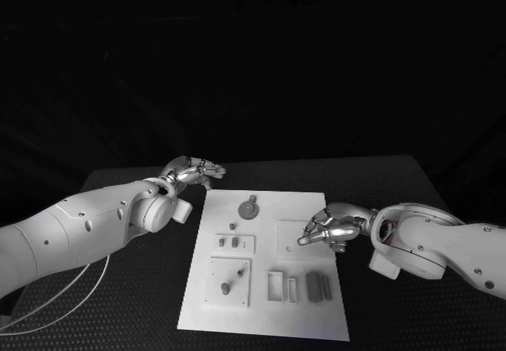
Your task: Assemble the parts on the task board
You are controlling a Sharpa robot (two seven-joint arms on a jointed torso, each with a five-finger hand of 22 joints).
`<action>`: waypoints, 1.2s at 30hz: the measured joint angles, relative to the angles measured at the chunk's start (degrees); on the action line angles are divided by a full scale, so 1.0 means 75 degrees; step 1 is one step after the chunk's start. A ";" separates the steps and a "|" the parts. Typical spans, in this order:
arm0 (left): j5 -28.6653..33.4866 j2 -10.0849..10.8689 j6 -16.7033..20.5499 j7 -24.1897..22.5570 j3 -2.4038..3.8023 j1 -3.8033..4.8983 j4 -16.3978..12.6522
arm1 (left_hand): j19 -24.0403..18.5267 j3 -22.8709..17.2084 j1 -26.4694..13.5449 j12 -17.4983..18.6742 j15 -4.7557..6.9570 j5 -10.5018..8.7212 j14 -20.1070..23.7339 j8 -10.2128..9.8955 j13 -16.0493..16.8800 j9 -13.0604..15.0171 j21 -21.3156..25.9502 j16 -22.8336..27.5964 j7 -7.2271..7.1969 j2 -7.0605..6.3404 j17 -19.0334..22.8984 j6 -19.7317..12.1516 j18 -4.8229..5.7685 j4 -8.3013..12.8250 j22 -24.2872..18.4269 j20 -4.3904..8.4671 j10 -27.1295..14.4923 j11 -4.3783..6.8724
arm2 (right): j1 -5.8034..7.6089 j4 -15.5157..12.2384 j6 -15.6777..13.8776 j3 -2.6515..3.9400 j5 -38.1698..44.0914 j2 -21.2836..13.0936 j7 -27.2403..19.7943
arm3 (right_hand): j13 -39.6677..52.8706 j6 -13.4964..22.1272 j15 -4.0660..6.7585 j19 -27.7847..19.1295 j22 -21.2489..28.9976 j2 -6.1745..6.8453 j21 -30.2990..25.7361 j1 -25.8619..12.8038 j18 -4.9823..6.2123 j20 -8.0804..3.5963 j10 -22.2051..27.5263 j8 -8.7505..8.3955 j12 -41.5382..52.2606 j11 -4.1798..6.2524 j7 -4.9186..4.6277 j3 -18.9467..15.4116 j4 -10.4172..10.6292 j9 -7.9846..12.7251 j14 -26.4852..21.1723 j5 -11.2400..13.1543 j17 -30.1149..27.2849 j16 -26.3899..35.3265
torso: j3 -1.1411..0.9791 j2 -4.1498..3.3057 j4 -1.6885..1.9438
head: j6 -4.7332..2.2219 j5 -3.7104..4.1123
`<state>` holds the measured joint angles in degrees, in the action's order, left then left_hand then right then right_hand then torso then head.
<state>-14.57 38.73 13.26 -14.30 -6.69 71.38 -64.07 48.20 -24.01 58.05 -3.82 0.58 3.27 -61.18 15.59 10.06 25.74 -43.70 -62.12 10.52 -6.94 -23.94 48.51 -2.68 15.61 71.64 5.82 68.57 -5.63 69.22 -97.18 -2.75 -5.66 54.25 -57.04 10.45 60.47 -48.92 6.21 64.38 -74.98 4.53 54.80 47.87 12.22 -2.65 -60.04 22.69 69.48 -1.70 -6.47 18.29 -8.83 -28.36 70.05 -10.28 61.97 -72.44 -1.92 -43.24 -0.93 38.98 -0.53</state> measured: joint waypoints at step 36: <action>0.0205 -0.0255 -0.0106 0.0012 -0.0243 -0.0085 0.0095 | -0.0011 0.0036 -0.0031 0.0000 0.0000 0.0000 0.0000 0.0000 -0.0006 -0.0014 0.0000 0.0000 0.0000 0.0031 -0.0013 0.0000 0.0000 -0.0036 0.0012 -0.0016 0.0001 0.0004 | 0.0000 -0.0418 0.0776 -0.0909 0.0410 0.0097 0.2512 | 0.0425 -0.0163 0.0007 0.0240 0.0000 0.0827 0.0295 -0.0638 0.0072 0.0163 -0.0187 -0.0352 -0.0131 0.0201 0.0163 0.2863 0.0715 -0.0292 0.0161 0.0964 0.0022 -0.0044 | 0.0051 0.0729 -0.0114 | 0.0623 0.0025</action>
<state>-13.03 36.82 12.46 -14.21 -8.51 70.75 -63.35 48.12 -23.74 57.82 -3.82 0.58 3.27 -61.18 15.59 10.01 25.63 -43.70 -62.12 10.52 -6.71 -24.04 48.51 -2.68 15.34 71.73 5.70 68.58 -5.61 69.23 -100.31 3.08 -12.47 57.33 -56.31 29.29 63.66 -50.15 6.26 66.19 -74.98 10.73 57.01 43.09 12.75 -1.43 -61.44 20.05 68.49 -0.19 -5.24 39.77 -3.47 -30.55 71.26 -3.05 62.13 -72.77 -1.54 -37.77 -1.79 43.65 -0.35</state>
